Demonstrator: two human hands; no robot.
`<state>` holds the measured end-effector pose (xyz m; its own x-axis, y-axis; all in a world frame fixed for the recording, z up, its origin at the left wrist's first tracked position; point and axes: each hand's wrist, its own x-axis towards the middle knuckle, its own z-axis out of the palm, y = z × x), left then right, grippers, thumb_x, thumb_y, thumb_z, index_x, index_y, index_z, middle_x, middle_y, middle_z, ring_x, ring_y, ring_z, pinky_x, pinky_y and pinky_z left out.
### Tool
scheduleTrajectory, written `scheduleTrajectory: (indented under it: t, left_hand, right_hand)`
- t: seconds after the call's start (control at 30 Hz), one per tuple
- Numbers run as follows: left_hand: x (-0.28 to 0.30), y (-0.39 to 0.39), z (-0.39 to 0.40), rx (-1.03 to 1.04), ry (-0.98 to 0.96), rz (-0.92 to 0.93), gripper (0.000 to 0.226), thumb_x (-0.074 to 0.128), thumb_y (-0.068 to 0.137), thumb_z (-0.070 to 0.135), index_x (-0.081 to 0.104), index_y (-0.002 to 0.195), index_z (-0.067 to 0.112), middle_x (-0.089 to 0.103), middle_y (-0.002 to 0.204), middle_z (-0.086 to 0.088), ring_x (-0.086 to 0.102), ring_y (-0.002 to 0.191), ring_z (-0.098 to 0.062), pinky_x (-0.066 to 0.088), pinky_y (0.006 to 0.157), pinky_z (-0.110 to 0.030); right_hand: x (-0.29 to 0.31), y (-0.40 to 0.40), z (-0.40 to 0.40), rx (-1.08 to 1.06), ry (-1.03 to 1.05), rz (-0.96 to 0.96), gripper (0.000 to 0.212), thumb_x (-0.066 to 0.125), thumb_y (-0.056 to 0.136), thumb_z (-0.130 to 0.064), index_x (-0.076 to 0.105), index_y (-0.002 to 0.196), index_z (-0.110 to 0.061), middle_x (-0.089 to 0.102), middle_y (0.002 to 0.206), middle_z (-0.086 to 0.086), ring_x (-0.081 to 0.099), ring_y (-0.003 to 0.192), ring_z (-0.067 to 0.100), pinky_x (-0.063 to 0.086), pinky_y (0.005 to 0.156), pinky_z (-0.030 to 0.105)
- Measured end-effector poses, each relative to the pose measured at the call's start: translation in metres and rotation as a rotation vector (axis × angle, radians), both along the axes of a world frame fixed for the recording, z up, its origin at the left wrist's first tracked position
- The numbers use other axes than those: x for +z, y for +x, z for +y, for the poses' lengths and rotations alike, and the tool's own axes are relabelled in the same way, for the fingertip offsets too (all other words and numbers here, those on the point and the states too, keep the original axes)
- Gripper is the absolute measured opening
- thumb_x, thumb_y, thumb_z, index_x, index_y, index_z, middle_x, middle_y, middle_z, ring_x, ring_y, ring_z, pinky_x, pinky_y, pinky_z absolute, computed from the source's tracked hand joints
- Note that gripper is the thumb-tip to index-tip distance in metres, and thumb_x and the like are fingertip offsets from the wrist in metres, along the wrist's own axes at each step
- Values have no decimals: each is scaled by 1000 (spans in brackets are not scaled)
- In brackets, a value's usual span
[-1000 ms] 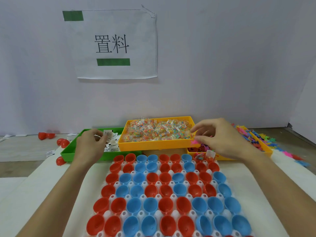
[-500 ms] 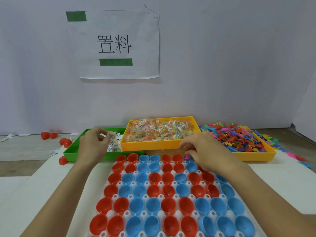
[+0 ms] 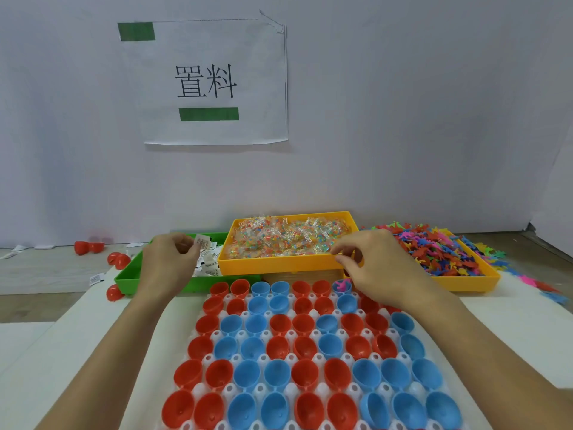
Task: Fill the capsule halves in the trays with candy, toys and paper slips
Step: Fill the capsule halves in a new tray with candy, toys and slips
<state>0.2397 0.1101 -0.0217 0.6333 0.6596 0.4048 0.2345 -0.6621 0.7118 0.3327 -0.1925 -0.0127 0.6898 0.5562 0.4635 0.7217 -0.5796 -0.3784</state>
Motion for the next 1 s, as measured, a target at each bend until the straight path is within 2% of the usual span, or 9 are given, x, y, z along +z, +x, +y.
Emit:
scheduleTrajectory:
  t: [0.17, 0.27, 0.4, 0.47, 0.57, 0.77, 0.9, 1.0]
  left_hand:
    - [25, -4, -19, -141, -88, -57, 13, 72, 89, 25, 75, 87, 12, 73, 80, -2, 66, 75, -14, 49, 67, -27]
    - [44, -7, -49, -371, -205, -36, 11, 73, 88, 23, 73, 81, 14, 74, 72, 0, 67, 66, -8, 48, 62, -25]
    - [57, -9, -98, -658, -272, 2, 8, 74, 86, 16, 70, 87, 9, 75, 76, -8, 66, 68, -12, 49, 59, -23]
    - [59, -9, -115, -732, -296, -7, 11, 74, 86, 17, 70, 89, 6, 75, 77, -9, 66, 69, -12, 50, 59, -22]
    - [59, -10, -124, -760, -337, -6, 9, 71, 88, 12, 68, 92, 5, 75, 81, -9, 70, 73, -16, 52, 62, -23]
    - [61, -12, -116, -740, -280, 75, 4, 70, 89, 13, 69, 92, 11, 76, 82, -4, 69, 70, -12, 52, 65, -26]
    - [68, -14, -104, -707, -286, 50, 5, 68, 90, 12, 69, 94, 11, 77, 83, -4, 68, 69, -12, 51, 63, -25]
    - [71, -16, -97, -684, -277, 39, 5, 67, 91, 11, 69, 95, 12, 77, 83, -4, 68, 69, -11, 51, 60, -21]
  right_hand:
    - [6, -3, 1, 6, 126, 51, 17, 64, 96, -22, 74, 109, -24, 69, 92, -12, 60, 80, -1, 45, 66, 7]
    - [12, -11, 7, 46, 268, 105, 13, 68, 93, -23, 76, 104, -23, 70, 88, -16, 64, 84, -3, 44, 68, 2]
    - [23, -23, 15, 201, 406, 339, 14, 72, 89, -34, 72, 104, -31, 75, 92, -12, 70, 87, -1, 53, 75, 11]
    - [29, -27, 14, 250, 468, 404, 11, 72, 90, -30, 74, 100, -27, 77, 88, -10, 72, 83, 4, 55, 70, 16]
    - [35, -28, 9, 251, 536, 399, 7, 72, 89, -24, 76, 94, -20, 76, 80, -7, 72, 76, 7, 52, 64, 13]
    - [31, -20, 5, 154, 511, 358, 10, 79, 84, -20, 72, 90, -22, 75, 75, -7, 71, 71, 7, 55, 64, 16]
    - [21, -6, -4, -26, 301, 175, 9, 83, 79, -28, 75, 76, -25, 70, 69, -13, 63, 67, -3, 46, 59, 10]
    - [14, 2, -8, -52, 138, 152, 7, 84, 78, -26, 78, 75, -23, 69, 70, -16, 63, 72, -6, 45, 59, 9]
